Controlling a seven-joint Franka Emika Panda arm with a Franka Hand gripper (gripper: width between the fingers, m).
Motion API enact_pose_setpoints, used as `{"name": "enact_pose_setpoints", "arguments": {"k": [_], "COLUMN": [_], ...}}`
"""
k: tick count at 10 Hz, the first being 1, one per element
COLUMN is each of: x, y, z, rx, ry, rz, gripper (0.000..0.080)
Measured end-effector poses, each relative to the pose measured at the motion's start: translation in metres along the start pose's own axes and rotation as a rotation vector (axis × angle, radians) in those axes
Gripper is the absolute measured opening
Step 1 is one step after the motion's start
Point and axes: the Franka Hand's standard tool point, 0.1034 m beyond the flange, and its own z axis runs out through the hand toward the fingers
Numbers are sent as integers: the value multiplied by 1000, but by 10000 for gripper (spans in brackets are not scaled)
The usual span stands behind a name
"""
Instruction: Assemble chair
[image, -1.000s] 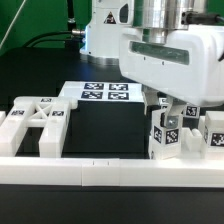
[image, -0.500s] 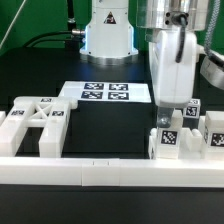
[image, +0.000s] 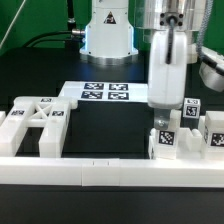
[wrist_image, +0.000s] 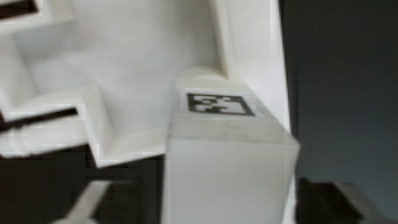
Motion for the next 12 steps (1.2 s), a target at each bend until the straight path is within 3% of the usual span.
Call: {"name": "enact_pose_setpoints", "arguments": {"k": [1,2,5,7,9,12], "x": [-8,-12,-9,-12,-8,0], "y": [-2,-3,-3,-2,-6,-8], "z": [4,6,6,6,5,3], "rx": [12,11,9,0,10,9], "ry": [8,6,10,29,40,48], "rz": [-124,-189,-392,-657,-930,-1098], "gripper": [608,636,647,648,648,648]}}
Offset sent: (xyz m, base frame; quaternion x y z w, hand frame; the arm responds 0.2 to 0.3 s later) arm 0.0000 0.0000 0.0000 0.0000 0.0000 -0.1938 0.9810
